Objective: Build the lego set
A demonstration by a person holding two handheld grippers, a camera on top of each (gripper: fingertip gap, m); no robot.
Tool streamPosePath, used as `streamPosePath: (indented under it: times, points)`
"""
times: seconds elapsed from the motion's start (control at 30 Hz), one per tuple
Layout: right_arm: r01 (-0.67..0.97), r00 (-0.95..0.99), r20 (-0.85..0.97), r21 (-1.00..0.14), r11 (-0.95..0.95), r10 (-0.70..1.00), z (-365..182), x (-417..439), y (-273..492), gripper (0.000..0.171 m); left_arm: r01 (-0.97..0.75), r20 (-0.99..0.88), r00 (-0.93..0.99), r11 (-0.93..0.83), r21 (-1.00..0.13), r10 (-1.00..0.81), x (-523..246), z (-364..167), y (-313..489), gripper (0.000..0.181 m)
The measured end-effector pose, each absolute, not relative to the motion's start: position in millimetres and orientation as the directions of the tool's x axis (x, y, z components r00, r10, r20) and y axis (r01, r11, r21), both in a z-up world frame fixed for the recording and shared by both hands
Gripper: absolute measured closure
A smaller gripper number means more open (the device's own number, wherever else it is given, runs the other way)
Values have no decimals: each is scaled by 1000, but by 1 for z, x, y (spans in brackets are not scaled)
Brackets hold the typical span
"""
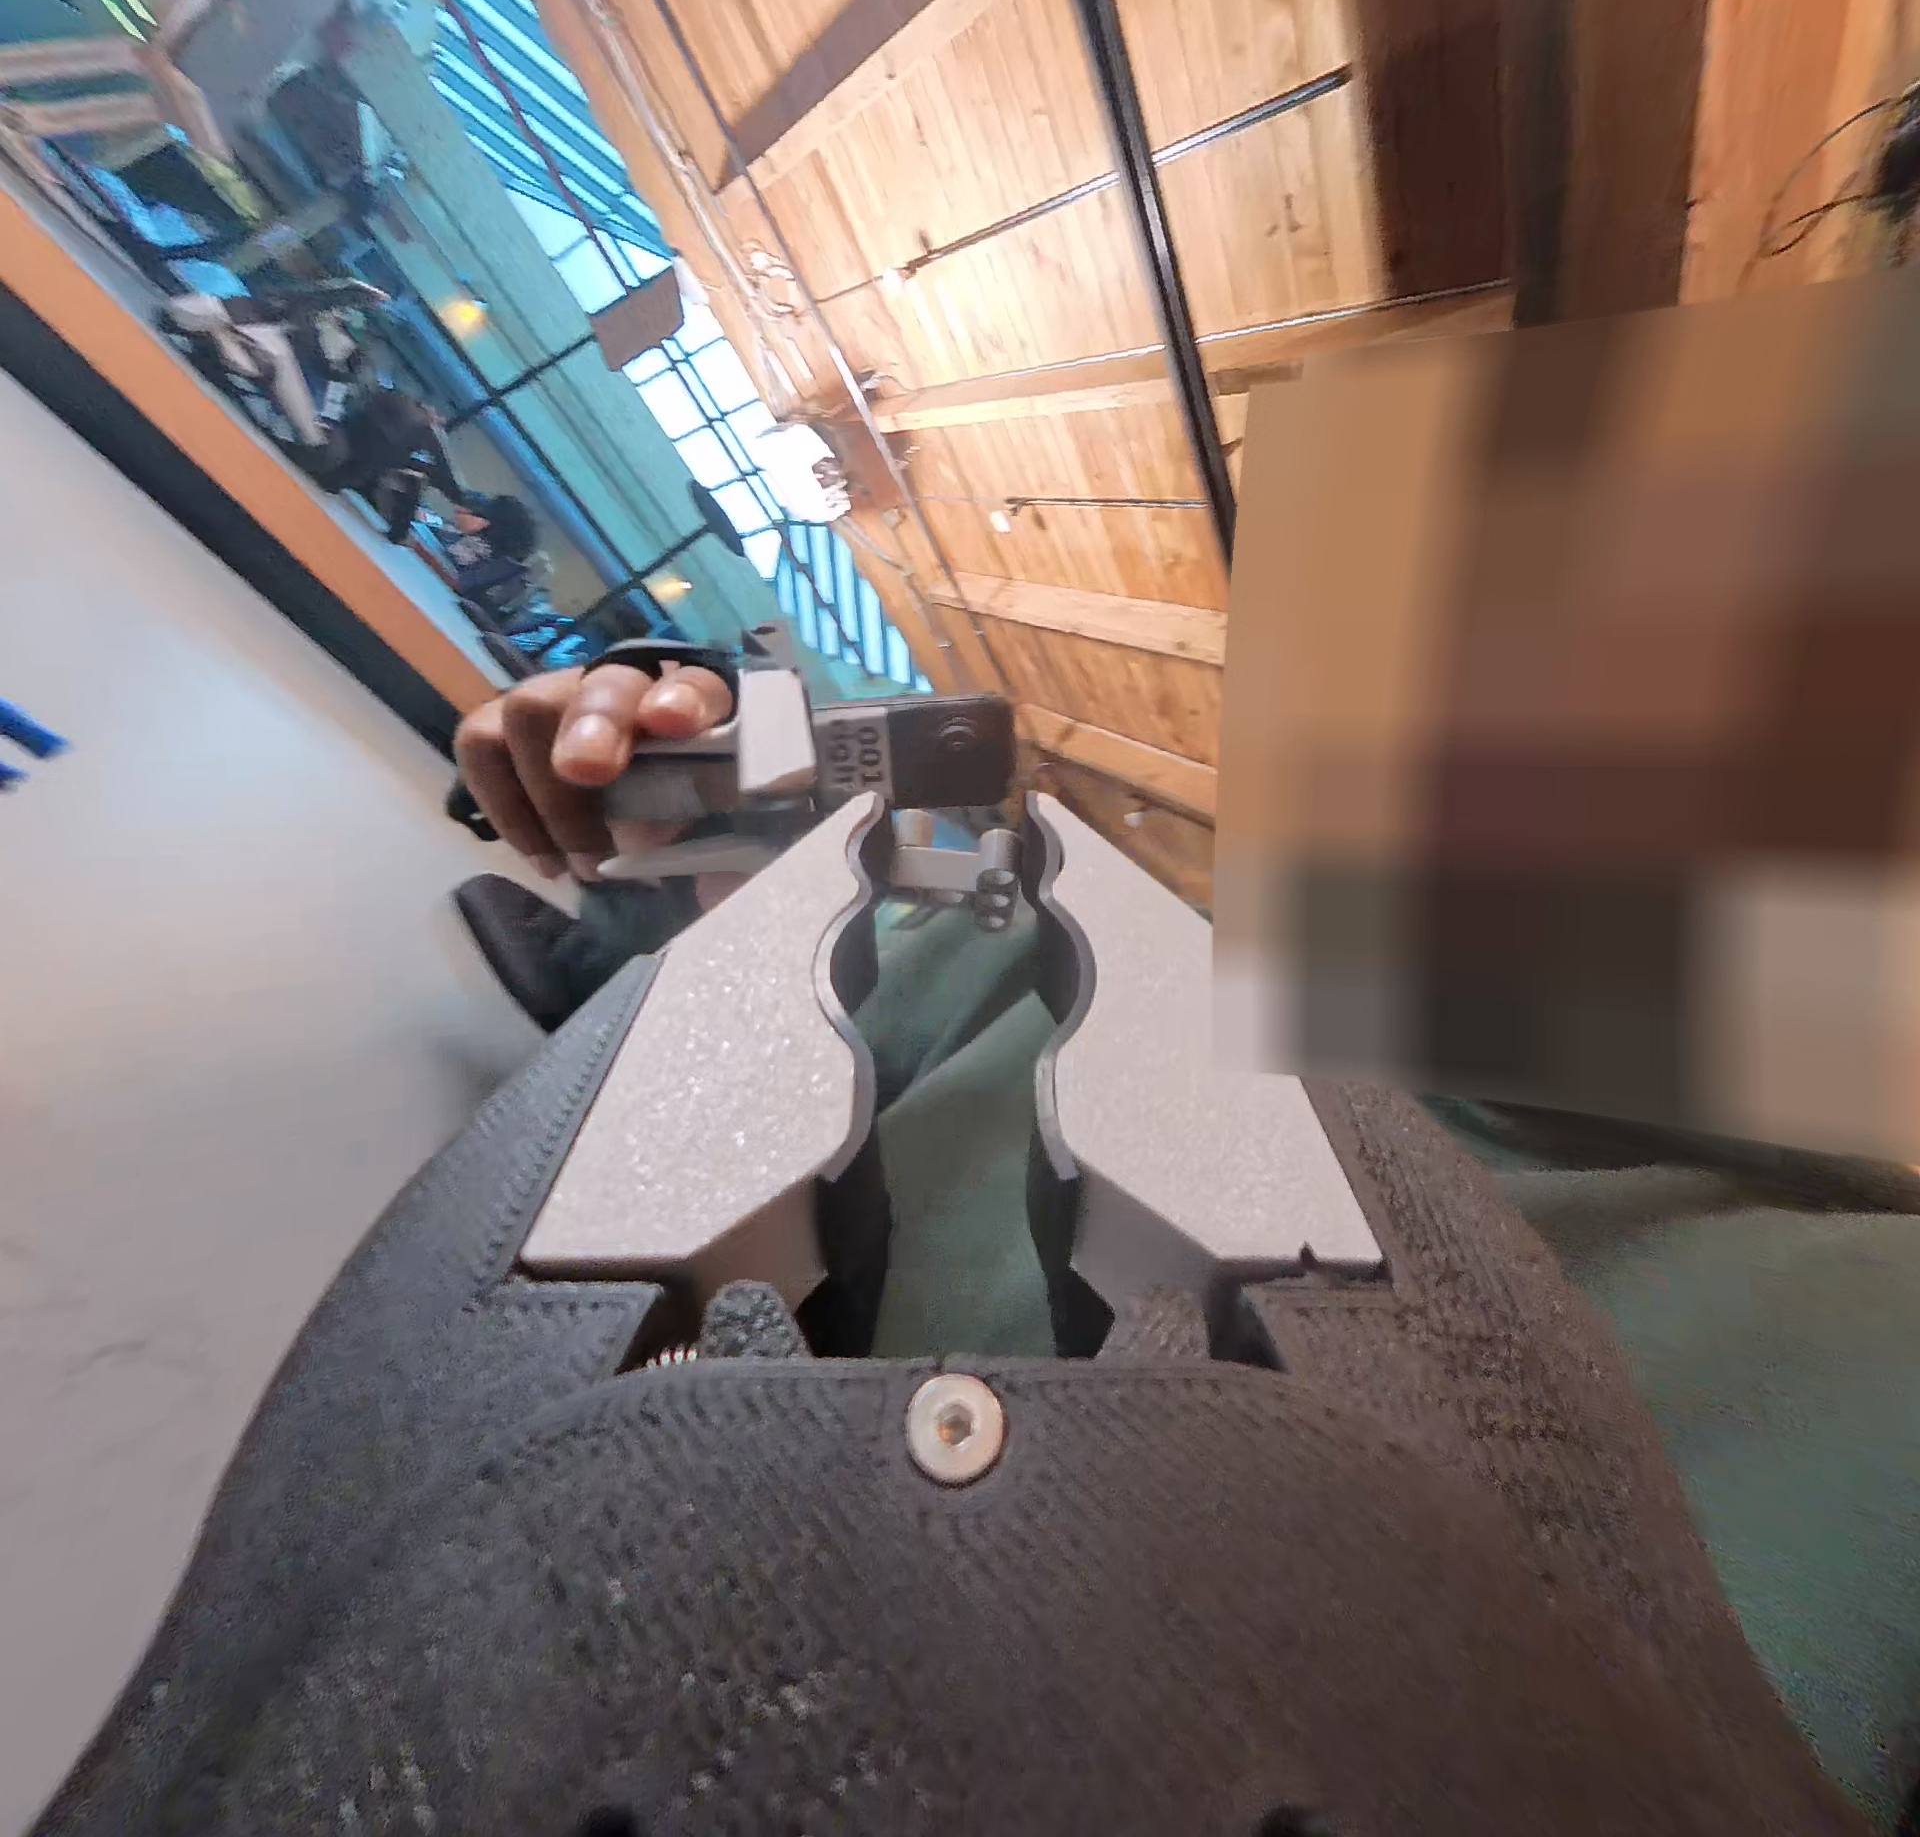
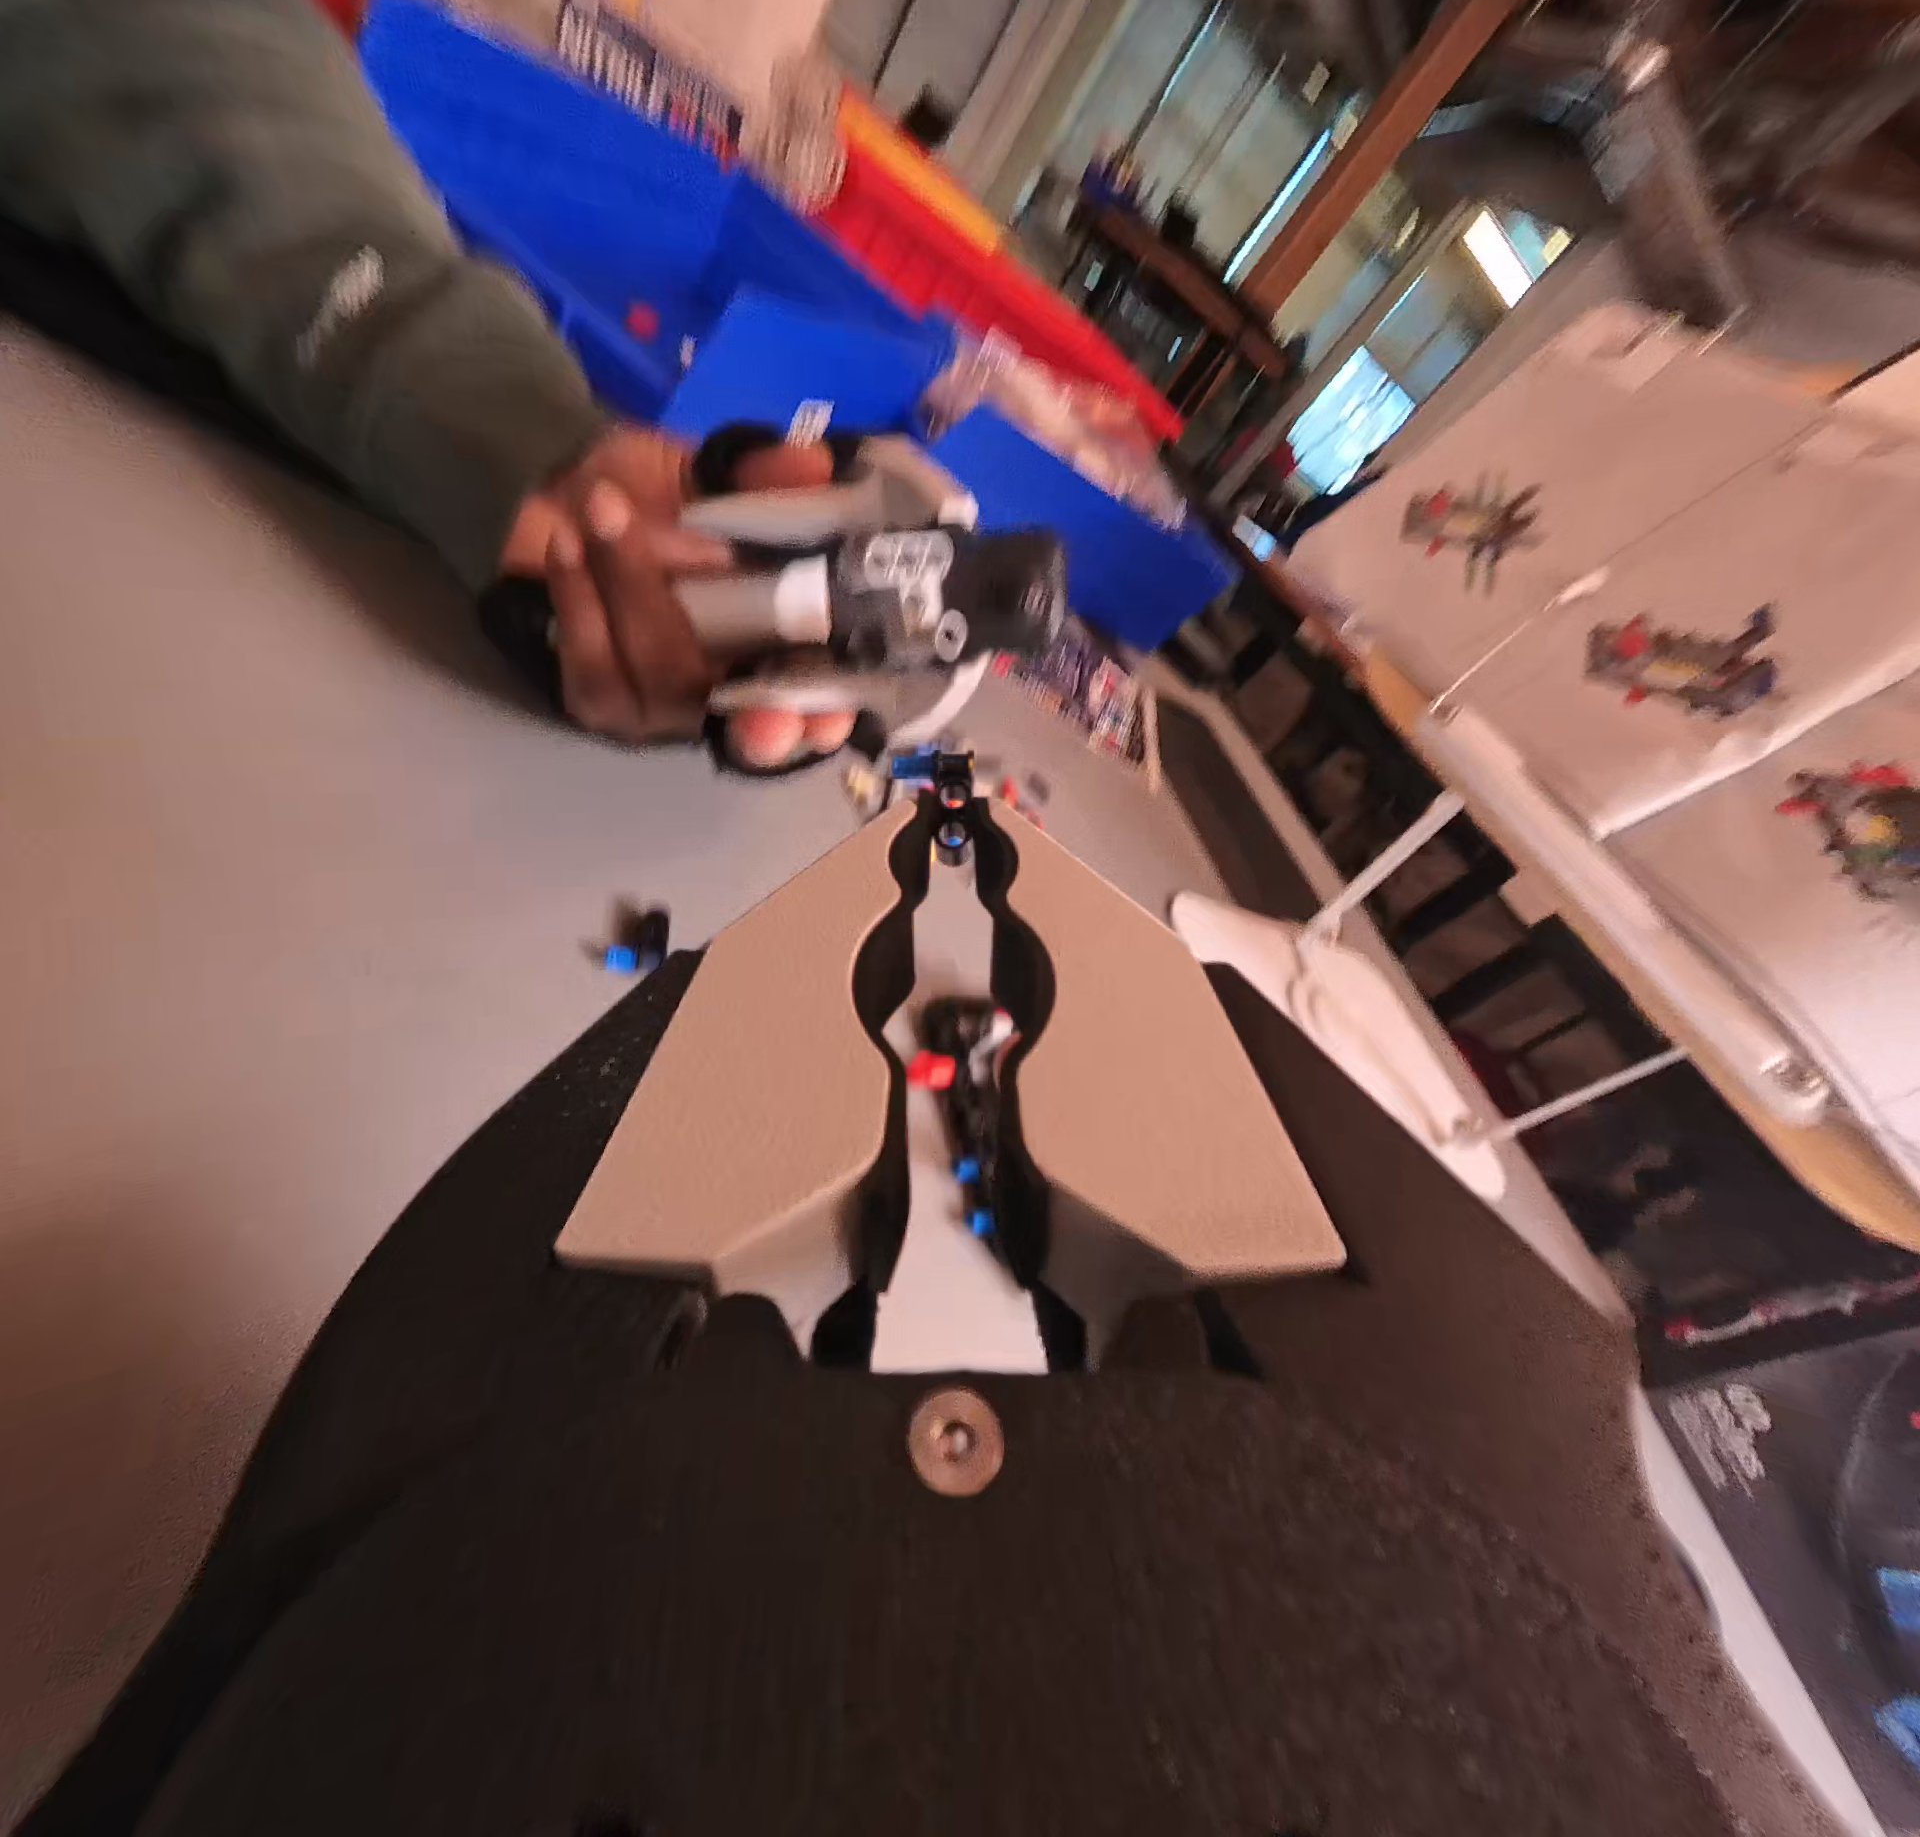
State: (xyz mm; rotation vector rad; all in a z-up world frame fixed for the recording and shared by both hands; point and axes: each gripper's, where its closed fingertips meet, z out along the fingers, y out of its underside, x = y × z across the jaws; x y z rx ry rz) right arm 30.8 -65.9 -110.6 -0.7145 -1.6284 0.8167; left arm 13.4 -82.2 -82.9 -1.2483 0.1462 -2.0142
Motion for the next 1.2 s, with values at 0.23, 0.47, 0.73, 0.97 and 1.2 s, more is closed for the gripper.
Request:
streamPosePath:
  times: [0.23, 0.47, 0.73, 0.97, 1.2]
  points:
    - [378, -377, 506, -681, 627, 776, -194, 36, -51, 166, 520, 720, -84, -646, -558, -689, 10, -94, -76, 159]
    - [423, -434, 507, -616, 665, 745, -211, 41, -50, 166, 489, 708, -4, -619, -615, -707, 11, -100, -74, 158]
    - [425, -496, 465, -607, 671, 734, -219, 46, -59, 160, 489, 724, 7, -629, -604, -690, 9, -105, -71, 158]
    - [625, -408, 195, -653, 429, 892, -219, 54, -52, 146, 468, 720, 68, -616, -634, -690, 8, -111, -68, 158]
    - [740, -337, 87, -591, 321, 938, -231, 50, -55, 153, 422, 685, 140, -583, -694, -715, 8, -115, -69, 159]
